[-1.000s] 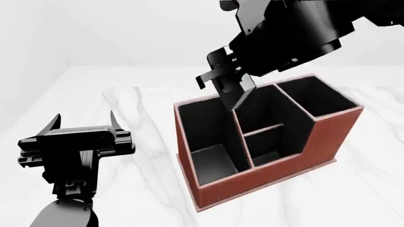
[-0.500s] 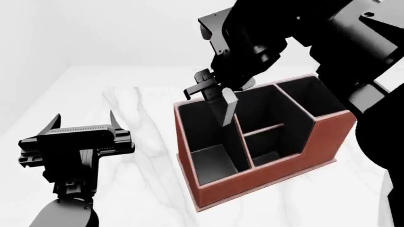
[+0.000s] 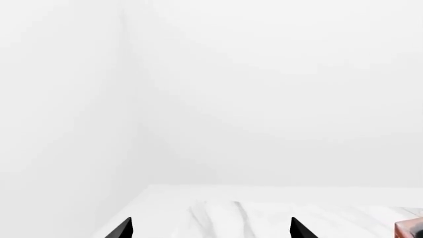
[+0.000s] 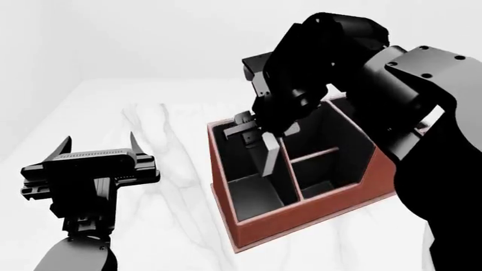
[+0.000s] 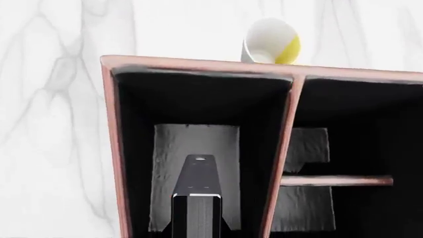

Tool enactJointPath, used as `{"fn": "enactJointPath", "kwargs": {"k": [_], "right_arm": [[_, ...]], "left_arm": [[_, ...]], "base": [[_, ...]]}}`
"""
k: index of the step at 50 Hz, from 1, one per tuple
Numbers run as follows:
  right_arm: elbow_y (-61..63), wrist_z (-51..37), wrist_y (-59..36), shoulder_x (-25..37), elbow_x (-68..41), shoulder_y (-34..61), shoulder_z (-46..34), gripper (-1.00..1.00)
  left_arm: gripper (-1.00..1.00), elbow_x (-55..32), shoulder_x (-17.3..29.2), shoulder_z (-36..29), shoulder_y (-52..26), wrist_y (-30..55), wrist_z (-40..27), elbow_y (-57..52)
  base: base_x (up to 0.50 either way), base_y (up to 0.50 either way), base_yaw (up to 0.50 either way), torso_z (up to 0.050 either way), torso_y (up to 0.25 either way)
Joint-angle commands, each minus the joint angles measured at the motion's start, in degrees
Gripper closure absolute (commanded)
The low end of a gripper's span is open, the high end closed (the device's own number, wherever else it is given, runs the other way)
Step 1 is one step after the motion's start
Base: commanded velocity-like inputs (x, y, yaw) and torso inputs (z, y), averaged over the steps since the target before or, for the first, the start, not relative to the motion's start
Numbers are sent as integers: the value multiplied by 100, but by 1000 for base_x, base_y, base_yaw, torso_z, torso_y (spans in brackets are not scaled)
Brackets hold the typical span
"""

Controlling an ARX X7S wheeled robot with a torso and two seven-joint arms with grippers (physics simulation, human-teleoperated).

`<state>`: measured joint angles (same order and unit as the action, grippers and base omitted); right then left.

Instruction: Pick up the book and place it in the left compartment of the caddy.

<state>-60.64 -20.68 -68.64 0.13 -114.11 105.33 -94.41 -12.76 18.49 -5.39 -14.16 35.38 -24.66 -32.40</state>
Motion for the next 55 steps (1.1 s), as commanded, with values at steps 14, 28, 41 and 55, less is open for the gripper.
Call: {"fn": "enactJointPath", "kwargs": {"k": [14, 28, 41, 55], "right_arm": [[16, -58, 410, -13, 273, -871, 119, 100], [37, 22, 766, -13, 330, -1186, 148, 100], [19, 22, 1014, -13, 499, -1461, 174, 100], [32, 12, 1153, -13, 687, -1622, 201, 100]], "left_arm": [[-100, -23, 19, -31, 37, -90, -29, 67], [-100, -55, 43, -27, 69, -106, -44, 45], [-100, -68, 54, -40, 105, -153, -59, 79], [-100, -79, 64, -57, 160, -252, -60, 143]], "base": [[0, 0, 0, 0, 1], [0, 0, 0, 0, 1], [0, 0, 0, 1, 1], [0, 0, 0, 0, 1]]}}
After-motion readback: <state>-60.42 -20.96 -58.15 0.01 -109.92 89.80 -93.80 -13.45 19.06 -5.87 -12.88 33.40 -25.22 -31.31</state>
